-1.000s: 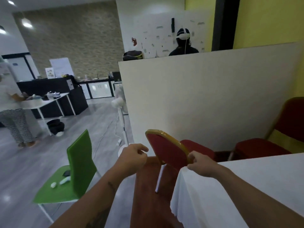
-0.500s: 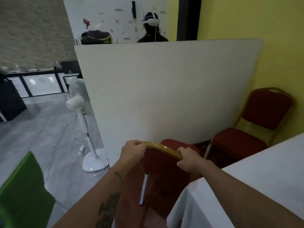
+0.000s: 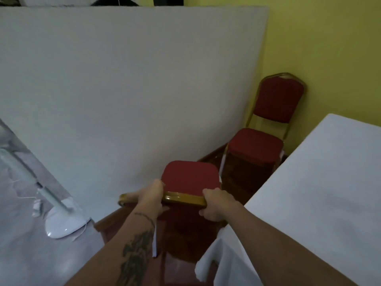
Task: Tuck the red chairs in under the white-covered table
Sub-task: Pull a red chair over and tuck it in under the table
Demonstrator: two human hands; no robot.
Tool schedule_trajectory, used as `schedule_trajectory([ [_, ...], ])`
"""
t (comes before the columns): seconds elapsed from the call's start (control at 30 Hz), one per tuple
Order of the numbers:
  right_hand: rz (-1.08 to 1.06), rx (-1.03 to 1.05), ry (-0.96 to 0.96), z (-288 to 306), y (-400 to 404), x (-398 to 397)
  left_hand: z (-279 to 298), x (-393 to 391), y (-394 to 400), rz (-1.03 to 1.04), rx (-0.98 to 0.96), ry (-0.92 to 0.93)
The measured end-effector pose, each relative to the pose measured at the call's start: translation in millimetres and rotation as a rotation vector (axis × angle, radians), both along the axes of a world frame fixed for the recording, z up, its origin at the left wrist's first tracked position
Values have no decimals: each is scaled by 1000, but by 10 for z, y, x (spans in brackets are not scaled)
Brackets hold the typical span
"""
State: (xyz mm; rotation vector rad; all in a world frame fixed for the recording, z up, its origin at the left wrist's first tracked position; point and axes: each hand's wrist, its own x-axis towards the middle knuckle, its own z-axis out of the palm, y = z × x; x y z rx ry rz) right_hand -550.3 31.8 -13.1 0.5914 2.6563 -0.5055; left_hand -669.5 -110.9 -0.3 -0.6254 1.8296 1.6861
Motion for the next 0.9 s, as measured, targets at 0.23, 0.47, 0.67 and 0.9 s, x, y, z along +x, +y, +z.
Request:
schedule_trajectory([
  [0.23, 109, 88, 1, -27, 16, -290, -825, -850, 14, 55, -416, 123],
  [0.47, 178, 146, -4, 96, -376, -631, -224, -953, -257, -98, -451, 211],
  [0.67, 192, 103, -18, 245, -890, -937, -535, -1769, -527, -272, -433, 250],
  [0.9, 137, 57, -36, 317, -1234, -1301, -100, -2012, -628, -533, -362, 334],
])
